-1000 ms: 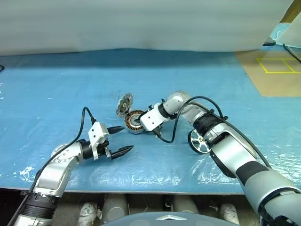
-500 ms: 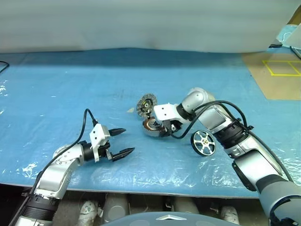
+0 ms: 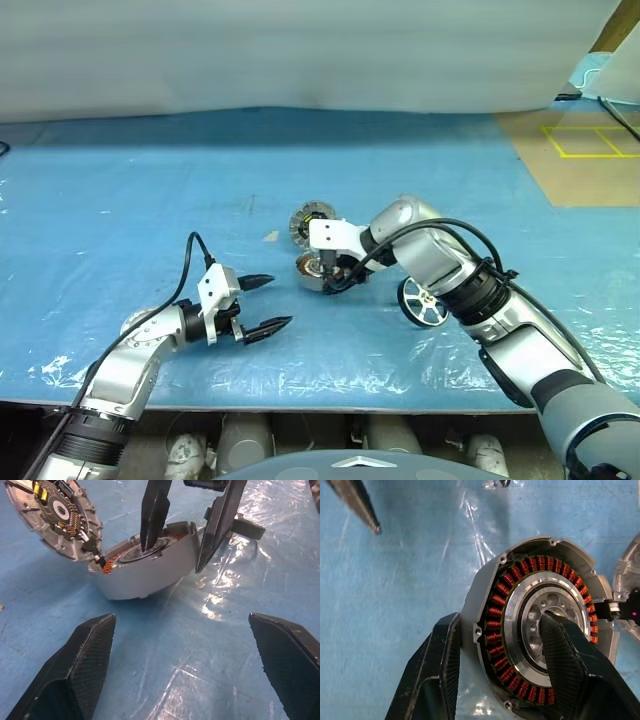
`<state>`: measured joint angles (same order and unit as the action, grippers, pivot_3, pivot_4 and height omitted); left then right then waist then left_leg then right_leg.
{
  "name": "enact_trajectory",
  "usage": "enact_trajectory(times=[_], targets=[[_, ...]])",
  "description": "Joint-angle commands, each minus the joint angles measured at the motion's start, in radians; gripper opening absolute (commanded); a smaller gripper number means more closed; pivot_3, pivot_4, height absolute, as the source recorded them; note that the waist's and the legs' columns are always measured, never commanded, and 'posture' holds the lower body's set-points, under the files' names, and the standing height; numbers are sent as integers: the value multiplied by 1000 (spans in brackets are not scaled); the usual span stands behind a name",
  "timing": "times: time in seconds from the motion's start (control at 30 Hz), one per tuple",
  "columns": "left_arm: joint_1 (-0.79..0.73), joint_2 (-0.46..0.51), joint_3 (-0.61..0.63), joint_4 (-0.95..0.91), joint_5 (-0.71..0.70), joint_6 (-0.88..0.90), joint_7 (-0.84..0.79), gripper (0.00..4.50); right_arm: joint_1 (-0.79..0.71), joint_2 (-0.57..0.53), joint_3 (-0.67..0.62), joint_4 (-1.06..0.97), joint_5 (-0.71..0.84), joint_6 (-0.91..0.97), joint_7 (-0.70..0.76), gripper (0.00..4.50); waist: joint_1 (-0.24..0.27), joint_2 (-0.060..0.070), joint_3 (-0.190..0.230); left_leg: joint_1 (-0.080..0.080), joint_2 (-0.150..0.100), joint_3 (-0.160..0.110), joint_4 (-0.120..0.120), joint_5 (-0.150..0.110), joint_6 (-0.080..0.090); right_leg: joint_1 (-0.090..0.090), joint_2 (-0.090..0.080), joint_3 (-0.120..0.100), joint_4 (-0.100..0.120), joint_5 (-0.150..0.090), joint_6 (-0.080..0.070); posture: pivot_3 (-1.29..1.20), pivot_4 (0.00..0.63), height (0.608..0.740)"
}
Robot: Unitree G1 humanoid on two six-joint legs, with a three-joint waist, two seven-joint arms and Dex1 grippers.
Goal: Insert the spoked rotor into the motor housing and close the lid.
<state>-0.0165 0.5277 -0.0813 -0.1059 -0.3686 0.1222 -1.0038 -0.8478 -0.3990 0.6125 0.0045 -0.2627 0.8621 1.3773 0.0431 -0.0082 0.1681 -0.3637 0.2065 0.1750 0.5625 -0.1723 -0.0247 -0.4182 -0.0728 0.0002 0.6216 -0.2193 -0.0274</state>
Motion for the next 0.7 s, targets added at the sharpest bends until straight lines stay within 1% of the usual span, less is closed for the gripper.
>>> enact_trajectory(times=[0.03,0.2,0.27,0.33,0.37,0.43,0.57,0.7], targets=[[8,1,9,-16,4,-22,2,4500,35,9,85,57,2,18,-32,2000,-1,0,-1,1,0,0,0,0,0,0,0,0,0,0,0,0,150,740],[14,-1,10,-23,4,-22,13,4500,47,-7,106,54,3,-40,-52,2000,-2,-2,-2,11,0,0,-2,0,0,8,0,2,0,0,0,0,150,740],[17,0,11,-26,3,-22,15,4500,47,-7,108,56,7,-53,-57,2755,-2,-2,-2,15,0,0,-2,0,0,11,0,3,-1,-1,1,0,150,740],[15,1,12,-24,3,-22,16,4500,39,-10,114,57,9,-56,-55,3301,-1,-2,-2,14,0,0,-3,0,0,10,0,2,-2,-1,1,0,150,740],[13,1,12,-22,3,-22,17,4500,31,-15,120,56,13,-50,-44,3700,-1,-2,-2,14,-1,0,-4,0,0,10,0,3,-3,-1,1,0,150,740],[6,0,14,-12,3,-24,15,4500,11,-11,108,60,38,-18,-31,4338,-1,-2,-2,14,-1,0,-4,0,0,10,0,3,-3,-1,1,0,150,740],[-1,2,13,2,9,-33,11,4500,-34,3,56,37,95,68,-33,4338,2,-2,-1,13,-1,0,-4,0,0,9,0,3,-3,-1,1,0,150,740],[-13,-1,10,12,14,-37,12,4500,-51,-36,49,0,132,87,-26,4338,4,-2,-1,5,-1,0,-4,0,-1,3,0,2,-4,0,1,0,150,740]])
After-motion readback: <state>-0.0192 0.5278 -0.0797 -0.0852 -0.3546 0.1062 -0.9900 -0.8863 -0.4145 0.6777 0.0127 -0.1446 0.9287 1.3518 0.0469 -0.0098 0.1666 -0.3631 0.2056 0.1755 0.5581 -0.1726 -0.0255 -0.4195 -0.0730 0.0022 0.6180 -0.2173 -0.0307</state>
